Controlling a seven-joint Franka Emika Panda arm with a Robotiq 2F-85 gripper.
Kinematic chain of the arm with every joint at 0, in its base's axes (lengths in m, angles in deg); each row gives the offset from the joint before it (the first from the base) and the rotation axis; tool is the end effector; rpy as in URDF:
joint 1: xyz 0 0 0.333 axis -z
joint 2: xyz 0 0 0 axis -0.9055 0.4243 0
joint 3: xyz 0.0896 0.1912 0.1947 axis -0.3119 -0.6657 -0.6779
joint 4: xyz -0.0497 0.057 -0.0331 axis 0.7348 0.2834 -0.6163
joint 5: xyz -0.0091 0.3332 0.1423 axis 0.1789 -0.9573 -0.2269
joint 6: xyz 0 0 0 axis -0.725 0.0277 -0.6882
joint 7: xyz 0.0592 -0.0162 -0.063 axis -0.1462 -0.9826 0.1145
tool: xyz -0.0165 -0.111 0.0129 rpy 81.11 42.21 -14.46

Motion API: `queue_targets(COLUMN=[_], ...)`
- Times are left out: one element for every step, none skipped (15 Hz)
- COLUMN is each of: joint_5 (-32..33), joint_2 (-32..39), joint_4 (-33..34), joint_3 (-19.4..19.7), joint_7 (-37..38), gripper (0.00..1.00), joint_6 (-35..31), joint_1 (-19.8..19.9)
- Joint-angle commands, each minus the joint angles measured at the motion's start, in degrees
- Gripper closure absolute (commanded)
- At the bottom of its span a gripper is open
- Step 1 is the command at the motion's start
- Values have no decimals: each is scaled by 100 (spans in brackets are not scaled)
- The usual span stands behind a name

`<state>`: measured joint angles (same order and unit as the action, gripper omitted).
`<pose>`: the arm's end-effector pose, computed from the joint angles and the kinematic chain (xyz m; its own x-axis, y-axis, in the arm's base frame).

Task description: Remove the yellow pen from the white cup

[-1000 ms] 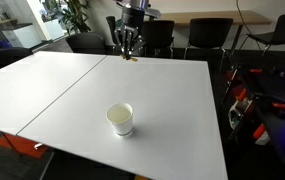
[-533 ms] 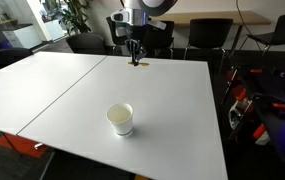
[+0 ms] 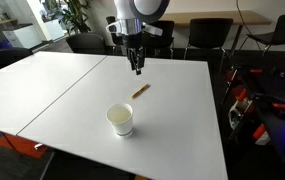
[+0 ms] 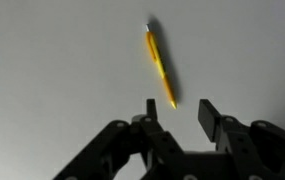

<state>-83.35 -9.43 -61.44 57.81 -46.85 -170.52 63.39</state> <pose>0.6142 0.0075 0.1706 0.7097 0.7045 0.0028 0.7042 -0.7095 0.0279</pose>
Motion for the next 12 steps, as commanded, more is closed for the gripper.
queue_targets(joint_5=[192,196,197,196,206,209,201,199,198,198,197,197], joint_2=[48,54,55,54,55,52,37,37,38,38,39,39], joint_4=[271,300,315,327,331,332,197,199,200,200,200,200], joint_3=[-270,-307,-333,-360,-370,-379,-436,-445,-449,-450,-452,-453], joint_7=[326,351,351,337,331,337,209,207,206,206,206,205], gripper=[18,12,3,0,0,0,0,0,0,0,0,0], joint_6=[377,403,419,443,454,460,239,241,243,244,245,245], joint_1=[242,276,303,325,334,342,405,413,416,416,416,416])
